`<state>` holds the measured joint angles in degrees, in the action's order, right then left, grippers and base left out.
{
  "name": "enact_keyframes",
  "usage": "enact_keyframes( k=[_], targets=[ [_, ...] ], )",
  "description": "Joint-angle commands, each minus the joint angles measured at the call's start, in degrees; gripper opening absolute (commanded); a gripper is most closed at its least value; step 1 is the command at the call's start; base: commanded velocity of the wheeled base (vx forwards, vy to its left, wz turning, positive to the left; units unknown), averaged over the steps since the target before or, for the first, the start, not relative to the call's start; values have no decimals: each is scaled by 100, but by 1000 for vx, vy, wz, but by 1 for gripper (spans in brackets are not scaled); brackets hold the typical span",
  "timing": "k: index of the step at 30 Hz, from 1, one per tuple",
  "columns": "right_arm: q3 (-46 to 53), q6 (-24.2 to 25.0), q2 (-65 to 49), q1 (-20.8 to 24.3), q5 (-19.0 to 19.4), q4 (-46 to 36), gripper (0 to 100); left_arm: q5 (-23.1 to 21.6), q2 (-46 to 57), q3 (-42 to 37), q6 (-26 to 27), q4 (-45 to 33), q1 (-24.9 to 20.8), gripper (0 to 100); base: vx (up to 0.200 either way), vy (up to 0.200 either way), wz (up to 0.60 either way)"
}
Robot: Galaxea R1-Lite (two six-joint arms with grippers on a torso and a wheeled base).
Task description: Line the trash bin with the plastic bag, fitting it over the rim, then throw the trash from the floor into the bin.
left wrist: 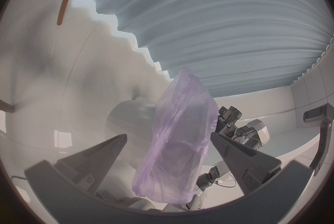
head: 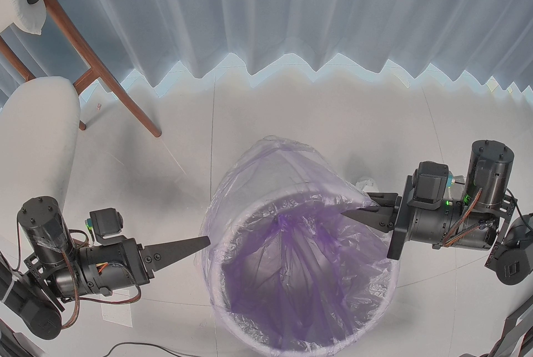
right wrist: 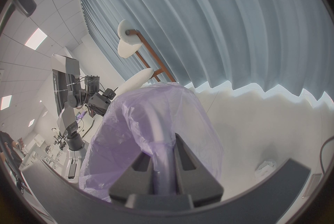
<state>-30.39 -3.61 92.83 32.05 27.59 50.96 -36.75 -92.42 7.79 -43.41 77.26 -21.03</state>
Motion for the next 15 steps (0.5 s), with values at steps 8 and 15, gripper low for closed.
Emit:
enact_keyframes(
  k=[8, 15],
  targets=[
    [-11, 9, -19, 3, -8, 2, 0, 28, -1314, 21, -10, 1133, -15, 0, 0, 0, 0],
    [-63, 176, -195, 3, 1, -33, 0, 19, -1455, 47, -10, 1133, 20, 0, 0, 0, 0]
  ],
)
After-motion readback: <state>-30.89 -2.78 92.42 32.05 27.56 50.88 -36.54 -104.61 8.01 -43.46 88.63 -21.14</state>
